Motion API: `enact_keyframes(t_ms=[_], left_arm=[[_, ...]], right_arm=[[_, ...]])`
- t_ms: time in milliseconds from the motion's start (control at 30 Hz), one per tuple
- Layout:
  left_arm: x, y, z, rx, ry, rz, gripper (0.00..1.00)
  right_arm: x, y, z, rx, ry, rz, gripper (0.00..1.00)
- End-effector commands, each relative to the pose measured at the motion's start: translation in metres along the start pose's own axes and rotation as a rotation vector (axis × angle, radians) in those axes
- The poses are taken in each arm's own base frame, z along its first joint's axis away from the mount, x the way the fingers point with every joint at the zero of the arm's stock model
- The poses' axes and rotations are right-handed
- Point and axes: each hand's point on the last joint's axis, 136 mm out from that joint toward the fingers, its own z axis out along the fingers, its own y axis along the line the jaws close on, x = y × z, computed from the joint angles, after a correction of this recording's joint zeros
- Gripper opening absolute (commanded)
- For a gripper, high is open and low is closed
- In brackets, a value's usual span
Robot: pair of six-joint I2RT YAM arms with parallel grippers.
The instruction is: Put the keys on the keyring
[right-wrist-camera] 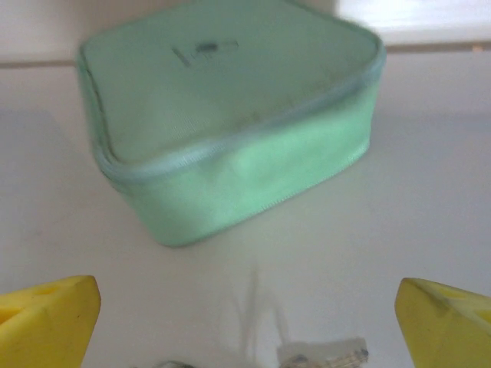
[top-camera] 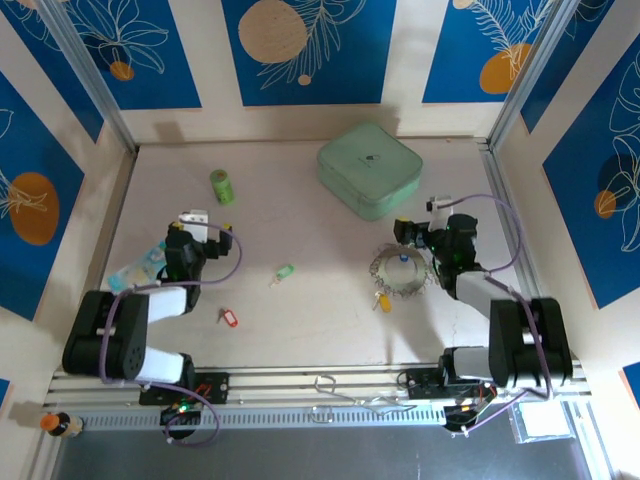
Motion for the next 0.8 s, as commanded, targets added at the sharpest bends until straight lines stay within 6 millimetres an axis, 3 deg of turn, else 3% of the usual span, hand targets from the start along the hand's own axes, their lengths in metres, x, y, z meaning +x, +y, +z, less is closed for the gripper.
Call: enact_keyframes(t_ms=[0, 233, 333, 533, 700, 767], left_arm=[[-0.024, 0.008, -0.008, -0.024, -0.007, -0.053, 1.00], [-0.049, -0.035, -0.025, 0.230, 0.041, -0.231, 0.97], [-0.050, -0.065, -0.030, 0.322, 0.091, -0.255, 0.94], [-0.044, -0.122, -0.045, 0.377, 0.133, -0.208, 0.94], [-0.029, -0.164, -0.055, 0.428, 0.194, -0.245, 0.93], [-0.024, -0.175, -0.058, 0.441, 0.209, -0.258, 0.93]], right_arm=[[-0.003, 0.009, -0.014, 0.018, 0.100, 0.097, 0.99], [0.023, 0.023, -0.036, 0.103, 0.321, 0.347, 0.89], [0.046, 0.044, -0.046, 0.059, 0.461, 0.442, 0.87], [0.088, 0.072, -0.069, 0.157, 0.711, 0.268, 0.84], [0.108, 0.090, -0.082, 0.226, 0.834, 0.201, 0.59], [0.117, 0.097, -0.085, 0.250, 0.863, 0.180, 0.57]])
